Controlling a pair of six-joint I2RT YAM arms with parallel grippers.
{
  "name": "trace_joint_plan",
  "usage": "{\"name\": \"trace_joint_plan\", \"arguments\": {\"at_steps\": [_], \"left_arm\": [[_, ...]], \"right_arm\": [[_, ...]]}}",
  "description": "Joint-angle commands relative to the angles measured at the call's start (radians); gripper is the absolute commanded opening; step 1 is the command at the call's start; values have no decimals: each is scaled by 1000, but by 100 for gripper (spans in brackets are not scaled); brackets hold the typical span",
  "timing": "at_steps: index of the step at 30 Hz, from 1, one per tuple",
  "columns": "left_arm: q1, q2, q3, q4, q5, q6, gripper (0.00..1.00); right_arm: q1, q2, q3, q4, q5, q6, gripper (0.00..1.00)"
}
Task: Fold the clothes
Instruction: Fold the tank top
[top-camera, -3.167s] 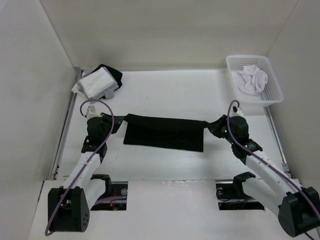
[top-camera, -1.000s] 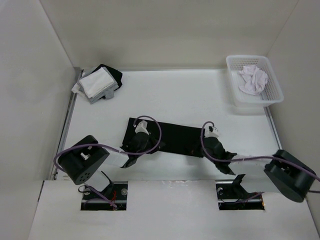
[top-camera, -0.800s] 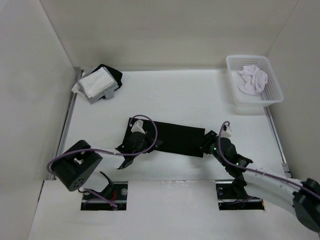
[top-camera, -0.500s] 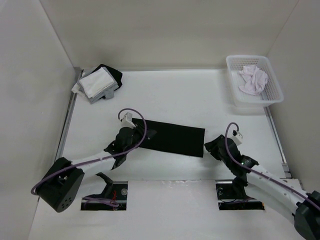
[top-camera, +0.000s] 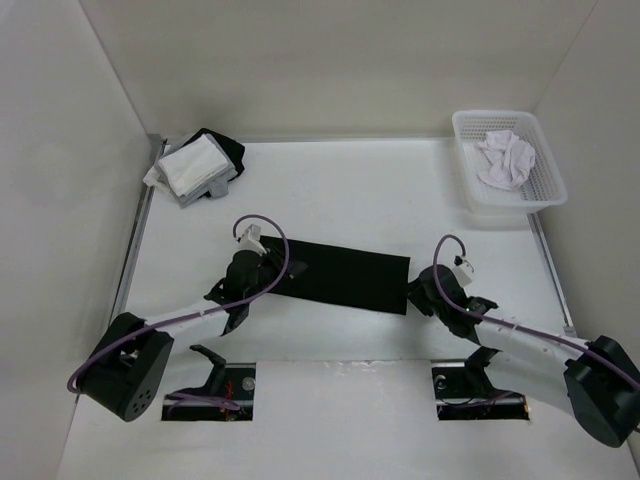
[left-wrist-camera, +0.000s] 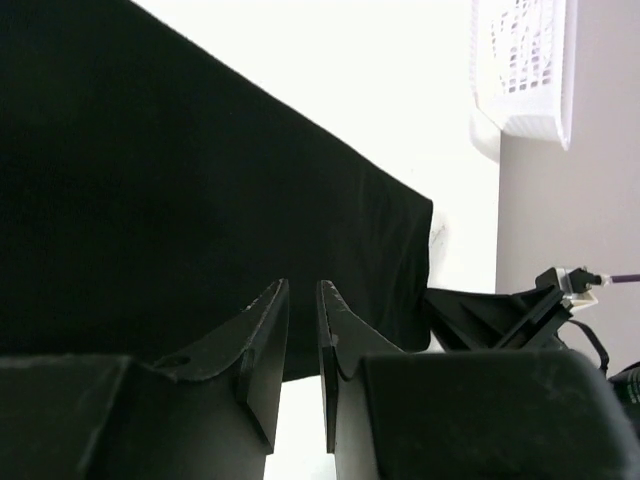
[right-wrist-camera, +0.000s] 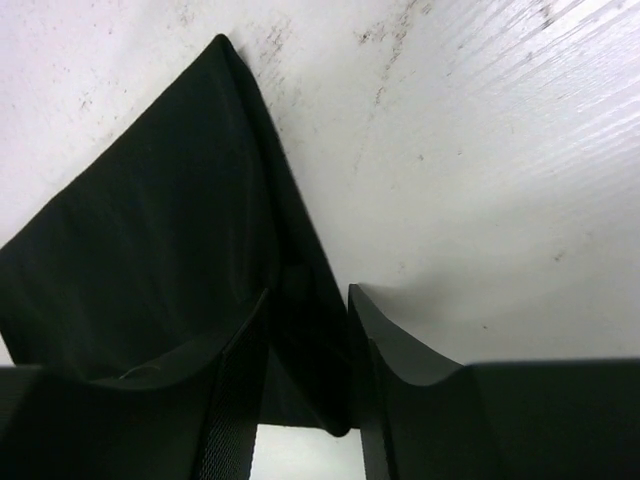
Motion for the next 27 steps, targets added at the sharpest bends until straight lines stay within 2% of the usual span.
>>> {"name": "trace_joint_plan", "arguments": {"at_steps": [1,3,7,9,14,20,23,27], "left_arm": [[8,18,24,82,50,16,17],[8,32,26,91,53,13,17],[8,49,24,111,58,7,16],[8,50,21,113,58,4,16],[2,46,27,108,58,-1,16],[-47,26,76,84,38,-3,16],[-50,-3,87,61,27,-3,17],[-9,-89,93,-14,24,16,17]], "right_arm": [[-8,25,-23,92,-24,41,38],[-10,37,-23,107,-24,46,31],[-14,30,-23,112,-10,75,6],[-19,-21,-41,107,20,84,1],[-85,-235,-57,8,50,29,0],[-145,-406,80,-213,74,-156,0],[-138,-380,178,-266,88,-231,0],[-19,-227,325,-269,120,-313,0]]}}
